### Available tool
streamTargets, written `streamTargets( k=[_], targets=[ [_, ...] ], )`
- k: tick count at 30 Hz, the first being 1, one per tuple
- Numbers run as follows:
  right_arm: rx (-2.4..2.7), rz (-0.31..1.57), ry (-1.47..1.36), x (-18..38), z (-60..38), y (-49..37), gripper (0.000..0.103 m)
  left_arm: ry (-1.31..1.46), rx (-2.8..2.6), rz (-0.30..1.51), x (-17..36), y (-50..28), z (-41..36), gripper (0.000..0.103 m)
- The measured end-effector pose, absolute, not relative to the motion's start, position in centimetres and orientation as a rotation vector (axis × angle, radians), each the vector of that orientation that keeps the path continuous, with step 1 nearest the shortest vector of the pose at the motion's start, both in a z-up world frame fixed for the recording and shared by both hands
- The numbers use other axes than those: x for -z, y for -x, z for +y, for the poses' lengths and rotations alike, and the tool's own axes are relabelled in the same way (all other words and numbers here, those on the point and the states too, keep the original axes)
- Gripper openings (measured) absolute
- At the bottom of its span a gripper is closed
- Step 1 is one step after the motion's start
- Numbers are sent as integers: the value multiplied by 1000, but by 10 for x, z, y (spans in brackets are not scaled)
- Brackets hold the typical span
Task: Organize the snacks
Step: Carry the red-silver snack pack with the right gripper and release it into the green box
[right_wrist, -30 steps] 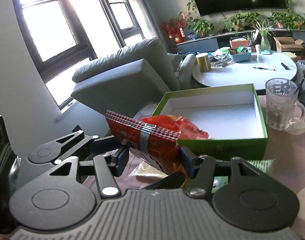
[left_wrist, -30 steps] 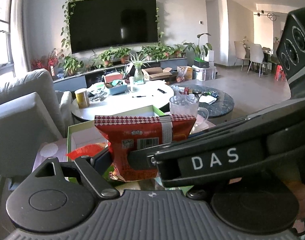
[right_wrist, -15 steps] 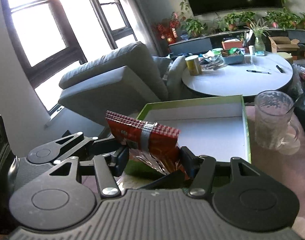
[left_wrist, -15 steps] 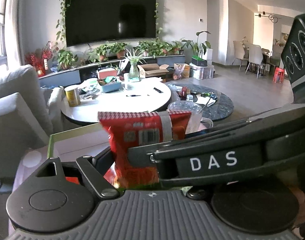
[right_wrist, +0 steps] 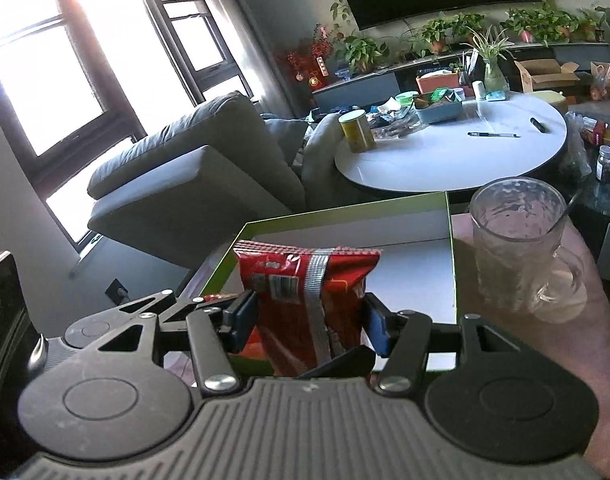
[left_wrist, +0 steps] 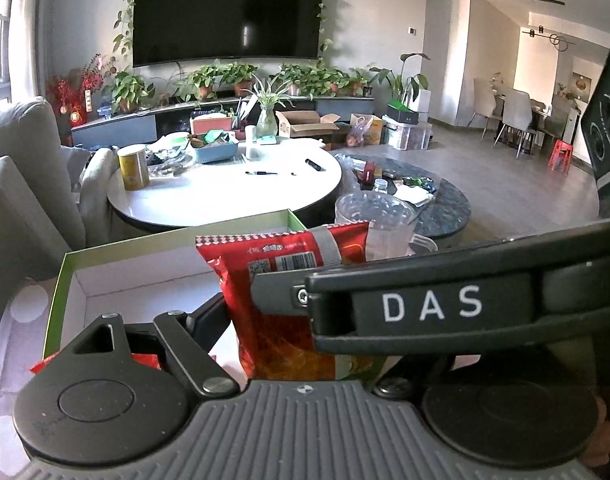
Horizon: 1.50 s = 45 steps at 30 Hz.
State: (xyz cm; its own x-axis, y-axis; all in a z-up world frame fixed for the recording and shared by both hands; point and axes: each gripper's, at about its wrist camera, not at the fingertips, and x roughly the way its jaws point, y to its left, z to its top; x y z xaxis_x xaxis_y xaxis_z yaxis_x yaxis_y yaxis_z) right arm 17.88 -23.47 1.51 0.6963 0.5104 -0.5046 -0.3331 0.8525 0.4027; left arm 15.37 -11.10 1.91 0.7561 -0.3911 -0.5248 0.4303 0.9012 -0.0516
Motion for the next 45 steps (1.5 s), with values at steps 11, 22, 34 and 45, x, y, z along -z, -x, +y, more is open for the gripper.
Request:
streamTargets(
  k=[11,22,34,45],
  targets=[
    [-474,594,-300,-23,-239,-192,48,-32,424,560,-18,-173,-115,78],
    [-455,616,-346,-13,-246,-202,48,-34,426,581,-17,-185,-122,78],
    [-446,605,-372,-11,-250,-207,48,-41,408,610,-10,-190,-124,78],
    [-385,656,-415,4,-253,-207,48,8,389,708,2,-200,-119,85]
  ],
)
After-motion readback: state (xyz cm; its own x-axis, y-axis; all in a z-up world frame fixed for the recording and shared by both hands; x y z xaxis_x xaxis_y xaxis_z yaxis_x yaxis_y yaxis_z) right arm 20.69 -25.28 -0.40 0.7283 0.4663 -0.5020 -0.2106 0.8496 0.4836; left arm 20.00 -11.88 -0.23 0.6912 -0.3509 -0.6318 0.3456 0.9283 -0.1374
